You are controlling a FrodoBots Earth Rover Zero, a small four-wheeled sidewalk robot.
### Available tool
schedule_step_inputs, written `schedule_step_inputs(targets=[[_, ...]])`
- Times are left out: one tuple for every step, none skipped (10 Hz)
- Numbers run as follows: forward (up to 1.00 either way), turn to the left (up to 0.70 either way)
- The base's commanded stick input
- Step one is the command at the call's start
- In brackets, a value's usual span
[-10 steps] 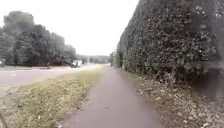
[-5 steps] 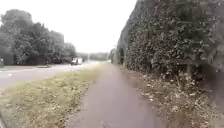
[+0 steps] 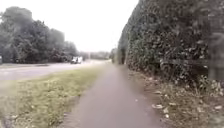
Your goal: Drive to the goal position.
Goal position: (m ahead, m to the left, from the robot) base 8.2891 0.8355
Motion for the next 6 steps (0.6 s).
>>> schedule_step_inputs(targets=[[1.00,0.00],[1.00,0.00],[1.00,-0.03],[1.00,-0.17],[1.00,-0.31],[1.00,-0.11]])
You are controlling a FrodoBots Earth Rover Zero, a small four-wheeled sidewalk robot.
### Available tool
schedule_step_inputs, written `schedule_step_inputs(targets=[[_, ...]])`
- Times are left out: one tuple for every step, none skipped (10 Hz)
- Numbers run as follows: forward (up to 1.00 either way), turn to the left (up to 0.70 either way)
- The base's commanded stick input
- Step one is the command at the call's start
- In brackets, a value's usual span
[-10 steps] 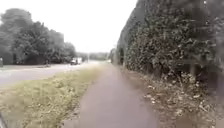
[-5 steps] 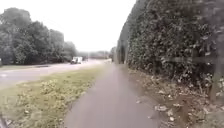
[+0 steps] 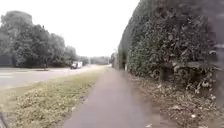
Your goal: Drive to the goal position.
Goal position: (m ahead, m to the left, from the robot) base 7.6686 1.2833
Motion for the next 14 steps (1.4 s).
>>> schedule_step_inputs(targets=[[1.00,0.00],[1.00,0.00],[1.00,0.00],[1.00,0.00],[1.00,0.00],[1.00,0.00],[0.99,0.00],[0.99,0.00],[0.99,0.00],[0.99,0.00],[0.99,0.00],[0.97,0.00],[0.95,0.00],[0.99,0.00]])
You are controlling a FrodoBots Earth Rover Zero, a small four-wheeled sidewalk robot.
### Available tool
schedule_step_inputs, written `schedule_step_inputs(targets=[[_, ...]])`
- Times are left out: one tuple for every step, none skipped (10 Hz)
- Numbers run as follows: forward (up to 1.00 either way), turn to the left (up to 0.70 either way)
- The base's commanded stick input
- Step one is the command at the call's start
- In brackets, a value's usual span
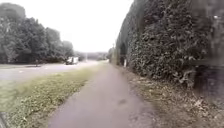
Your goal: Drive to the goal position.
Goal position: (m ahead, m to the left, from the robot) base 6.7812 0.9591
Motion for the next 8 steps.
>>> schedule_step_inputs(targets=[[1.00,0.00],[1.00,0.00],[1.00,0.00],[1.00,0.00],[1.00,0.00],[1.00,0.00],[0.99,0.00],[0.99,0.00]])
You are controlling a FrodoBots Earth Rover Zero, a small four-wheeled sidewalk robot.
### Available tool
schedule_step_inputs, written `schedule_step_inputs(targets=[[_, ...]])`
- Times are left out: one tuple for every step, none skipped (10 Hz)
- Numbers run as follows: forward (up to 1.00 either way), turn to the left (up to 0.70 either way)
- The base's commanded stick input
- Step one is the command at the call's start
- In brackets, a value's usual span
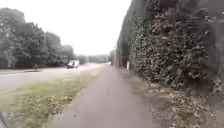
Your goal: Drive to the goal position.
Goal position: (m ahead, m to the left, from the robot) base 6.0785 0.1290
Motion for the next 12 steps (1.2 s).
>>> schedule_step_inputs(targets=[[1.00,0.00],[1.00,0.00],[0.99,0.00],[0.99,0.00],[1.00,0.00],[1.00,0.00],[1.00,0.00],[1.00,0.00],[1.00,0.00],[1.00,0.00],[1.00,0.00],[1.00,0.00]])
